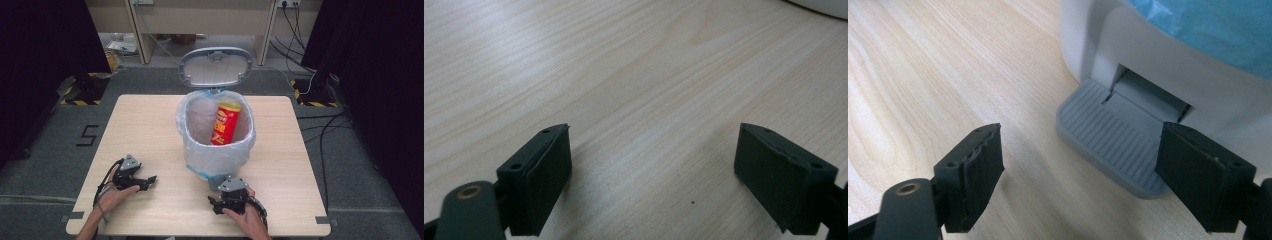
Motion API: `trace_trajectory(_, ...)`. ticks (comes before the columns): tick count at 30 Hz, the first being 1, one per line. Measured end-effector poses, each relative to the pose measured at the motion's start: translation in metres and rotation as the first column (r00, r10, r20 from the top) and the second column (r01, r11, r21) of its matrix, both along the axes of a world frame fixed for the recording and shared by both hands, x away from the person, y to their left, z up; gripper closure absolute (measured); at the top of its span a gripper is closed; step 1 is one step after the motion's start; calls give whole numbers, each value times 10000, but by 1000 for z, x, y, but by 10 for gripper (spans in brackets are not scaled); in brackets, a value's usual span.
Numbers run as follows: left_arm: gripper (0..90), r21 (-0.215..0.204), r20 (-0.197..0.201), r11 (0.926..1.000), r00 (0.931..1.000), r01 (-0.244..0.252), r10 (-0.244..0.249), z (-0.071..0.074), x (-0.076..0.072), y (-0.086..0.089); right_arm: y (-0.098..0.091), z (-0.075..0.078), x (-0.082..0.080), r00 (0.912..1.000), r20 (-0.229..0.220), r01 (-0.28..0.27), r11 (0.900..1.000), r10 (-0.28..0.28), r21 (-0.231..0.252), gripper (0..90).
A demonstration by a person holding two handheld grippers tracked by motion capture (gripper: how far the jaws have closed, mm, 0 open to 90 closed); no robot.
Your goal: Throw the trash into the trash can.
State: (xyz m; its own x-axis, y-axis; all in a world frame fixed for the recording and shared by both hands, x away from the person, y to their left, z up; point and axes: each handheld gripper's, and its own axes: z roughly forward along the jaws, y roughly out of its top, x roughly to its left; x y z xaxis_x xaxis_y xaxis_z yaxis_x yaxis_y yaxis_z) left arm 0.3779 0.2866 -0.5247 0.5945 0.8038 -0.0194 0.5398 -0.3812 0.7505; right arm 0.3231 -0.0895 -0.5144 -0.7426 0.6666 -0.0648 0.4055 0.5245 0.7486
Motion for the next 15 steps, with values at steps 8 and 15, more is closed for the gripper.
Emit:
trace_trajectory(8, 141, 63, 7, 10000, 10000, -30, 30, 0, 0, 0, 0, 0, 0, 10000, 22, -31, 10000, 31, -2, 190)
trace_trajectory(15, 142, 63, 7, 10000, 10000, -32, 32, 0, 0, 0, 0, 0, 0, 10000, 28, -19, 10000, 19, -19, 190)
